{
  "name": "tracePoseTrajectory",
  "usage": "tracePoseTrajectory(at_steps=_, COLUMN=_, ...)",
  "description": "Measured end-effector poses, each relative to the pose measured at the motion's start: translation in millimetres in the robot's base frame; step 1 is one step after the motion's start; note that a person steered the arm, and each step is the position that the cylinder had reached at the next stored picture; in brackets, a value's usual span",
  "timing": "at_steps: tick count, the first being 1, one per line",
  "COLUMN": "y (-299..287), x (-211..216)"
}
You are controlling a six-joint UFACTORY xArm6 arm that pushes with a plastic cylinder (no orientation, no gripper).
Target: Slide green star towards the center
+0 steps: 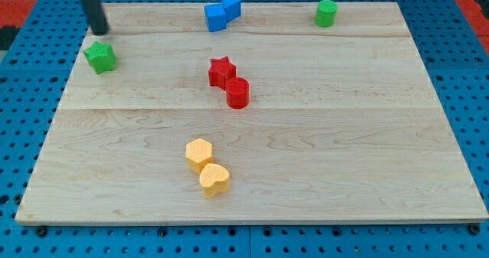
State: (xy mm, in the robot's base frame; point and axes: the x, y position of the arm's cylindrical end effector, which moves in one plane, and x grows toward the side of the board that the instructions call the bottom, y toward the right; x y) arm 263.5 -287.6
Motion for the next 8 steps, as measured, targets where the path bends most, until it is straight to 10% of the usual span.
tracePoseTrajectory(at_steps=3, y=23, x=112)
tracePoseTrajectory(at_steps=6, y=35, x=35)
tracePoseTrajectory(at_steps=8, y=118, x=68)
